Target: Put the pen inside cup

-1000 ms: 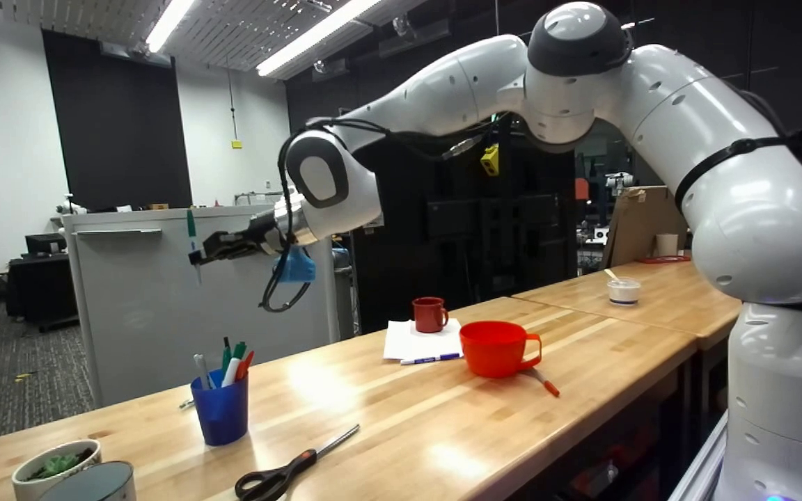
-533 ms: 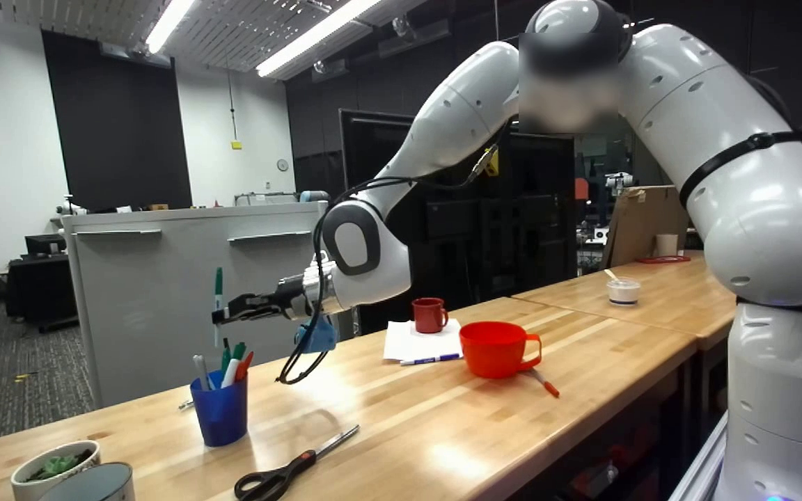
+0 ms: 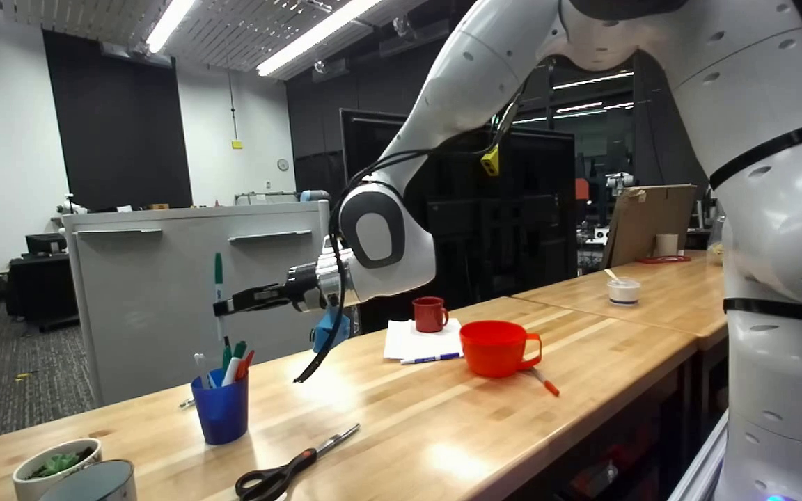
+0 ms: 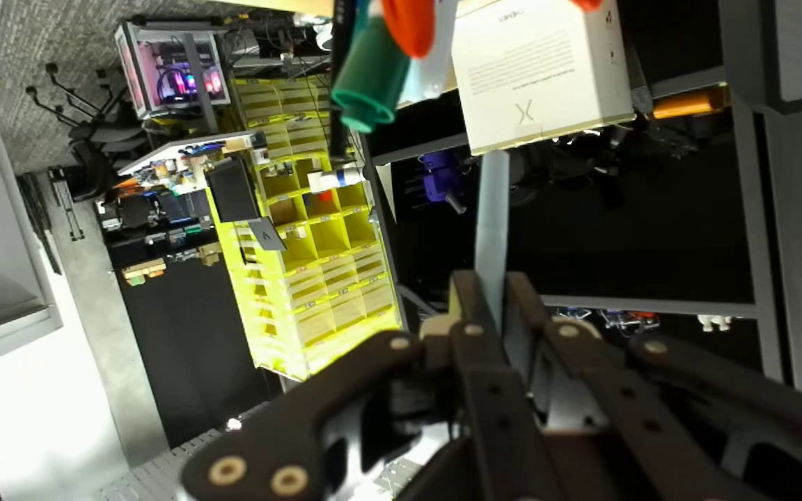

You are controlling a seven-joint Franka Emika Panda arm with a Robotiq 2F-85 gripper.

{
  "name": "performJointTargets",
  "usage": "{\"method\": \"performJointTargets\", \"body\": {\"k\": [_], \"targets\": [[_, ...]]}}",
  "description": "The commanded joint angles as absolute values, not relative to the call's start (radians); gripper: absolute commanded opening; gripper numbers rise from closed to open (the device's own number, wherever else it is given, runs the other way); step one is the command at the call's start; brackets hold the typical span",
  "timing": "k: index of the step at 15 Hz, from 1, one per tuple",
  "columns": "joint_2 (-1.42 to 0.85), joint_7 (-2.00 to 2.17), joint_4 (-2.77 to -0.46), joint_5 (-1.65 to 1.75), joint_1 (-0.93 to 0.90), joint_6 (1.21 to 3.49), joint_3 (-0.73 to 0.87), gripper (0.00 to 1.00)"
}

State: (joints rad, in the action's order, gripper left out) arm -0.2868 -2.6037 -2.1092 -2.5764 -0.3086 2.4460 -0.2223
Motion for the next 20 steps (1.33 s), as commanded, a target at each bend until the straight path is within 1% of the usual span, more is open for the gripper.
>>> {"method": "performJointTargets", "body": {"k": [1,8,16,19,20], "targets": [[-0.201,-2.603,-2.19,-2.602,-0.456,2.426,-0.078,0.03],[-0.233,-2.602,-2.215,-2.6,-0.654,2.353,0.126,0.03],[-0.338,-2.602,-2.194,-2.608,-0.862,2.16,0.36,0.03],[-0.377,-2.602,-2.184,-2.632,-0.918,2.122,0.422,0.03],[-0.372,-2.602,-2.184,-2.6,-0.865,2.116,0.391,0.03]]}}
